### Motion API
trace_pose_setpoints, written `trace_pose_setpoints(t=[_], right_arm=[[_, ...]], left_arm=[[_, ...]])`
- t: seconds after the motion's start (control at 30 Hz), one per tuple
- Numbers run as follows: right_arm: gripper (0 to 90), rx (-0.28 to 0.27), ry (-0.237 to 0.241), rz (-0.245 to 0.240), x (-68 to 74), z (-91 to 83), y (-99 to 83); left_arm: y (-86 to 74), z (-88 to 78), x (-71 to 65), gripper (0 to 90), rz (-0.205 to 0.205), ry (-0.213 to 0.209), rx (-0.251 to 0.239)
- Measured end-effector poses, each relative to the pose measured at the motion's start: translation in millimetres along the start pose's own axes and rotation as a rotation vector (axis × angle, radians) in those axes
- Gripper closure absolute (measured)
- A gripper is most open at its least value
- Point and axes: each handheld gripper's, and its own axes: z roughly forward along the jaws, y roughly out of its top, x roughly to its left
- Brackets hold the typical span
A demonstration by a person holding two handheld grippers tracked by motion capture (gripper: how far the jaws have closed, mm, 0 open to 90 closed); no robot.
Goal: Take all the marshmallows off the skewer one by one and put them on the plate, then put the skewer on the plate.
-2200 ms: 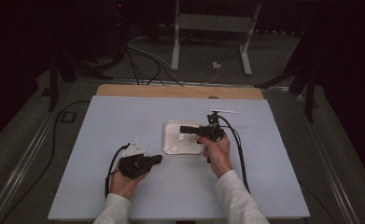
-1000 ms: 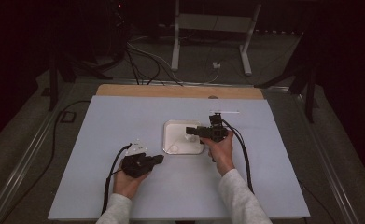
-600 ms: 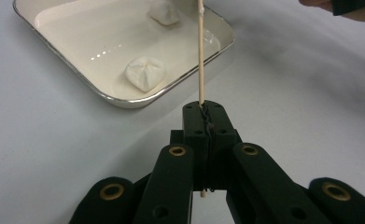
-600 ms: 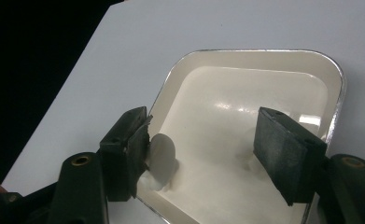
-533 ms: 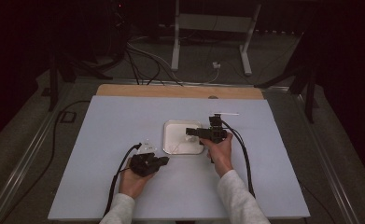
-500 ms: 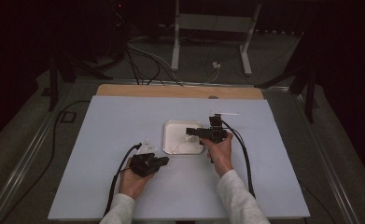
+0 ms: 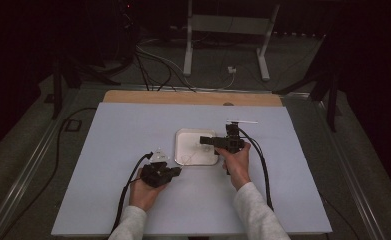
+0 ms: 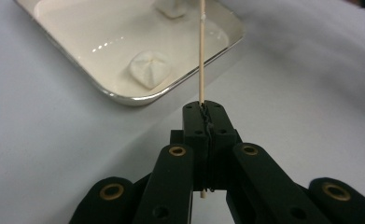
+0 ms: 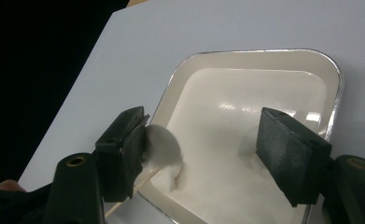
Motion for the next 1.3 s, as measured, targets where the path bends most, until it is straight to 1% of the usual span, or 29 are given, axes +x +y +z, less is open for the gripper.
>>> trace_pose_setpoints(t=[0.07,0.17,0.27,0.37,0.47,0.5,0.57,0.67,0.77,0.8,0.93,0.97,1.0,1.07,1.13,1.2,1.3], right_arm=[[32.6,-0.004,0.003,0.0,0.0,-1.9,0.3],[32.0,-0.014,0.004,0.003,-1.3,-5.4,1.2],[31.0,-0.025,0.001,0.008,-3.2,-10.0,2.1],[29.8,-0.036,0.007,0.003,-2.7,-15.9,1.3],[28.1,-0.056,0.018,0.0,-2.2,-22.5,-1.3],[27.8,-0.069,0.024,-0.005,-2.6,-25.3,-3.1],[26.4,-0.077,0.036,-0.007,-3.9,-29.1,-6.2],[24.0,-0.074,0.008,-0.057,-2.9,-34.7,-11.0],[22.3,-0.086,0.0,-0.088,-2.1,-41.5,-15.6],[21.3,-0.086,-0.009,-0.103,-1.5,-43.4,-16.8],[15.4,-0.096,-0.063,-0.202,4.6,-51.5,-22.6],[15.1,-0.1,-0.07,-0.229,6.7,-53.6,-24.1],[14.8,-0.108,-0.085,-0.266,9.8,-56.6,-26.2],[14.5,-0.125,-0.099,-0.306,13.6,-61.0,-29.5],[14.3,-0.136,-0.106,-0.326,16.0,-66.4,-33.2],[14.1,-0.146,-0.107,-0.33,15.9,-72.0,-36.9],[14.1,-0.157,-0.114,-0.345,14.2,-80.0,-42.0]], left_arm=[[0.0,0.6,1.7,90.0,-0.009,-0.006,-0.002],[0.2,0.2,1.2,90.0,-0.007,-0.02,-0.005],[1.0,-2.0,3.1,90.0,-0.026,-0.026,-0.031],[2.5,-4.4,7.8,90.0,-0.049,-0.015,-0.054],[4.4,-5.7,11.7,90.0,-0.082,0.004,-0.078],[5.2,-5.8,12.1,90.0,-0.087,0.01,-0.084],[9.1,-5.8,13.6,90.0,-0.092,0.025,-0.095],[16.0,-4.2,15.0,90.0,-0.106,0.043,-0.113],[24.3,-0.7,17.2,90.0,-0.125,0.059,-0.135],[27.0,1.0,17.7,90.0,-0.127,0.071,-0.137],[36.9,8.0,20.1,90.0,-0.149,0.108,-0.147],[39.7,10.3,21.1,90.0,-0.158,0.119,-0.15],[41.2,12.0,21.7,90.0,-0.163,0.128,-0.154],[44.9,16.2,23.6,90.0,-0.179,0.14,-0.151],[49.1,22.2,24.9,89.9,-0.185,0.164,-0.139],[52.1,27.0,25.8,90.0,-0.197,0.167,-0.134],[57.0,36.3,25.7,89.9,-0.206,0.198,-0.111]])
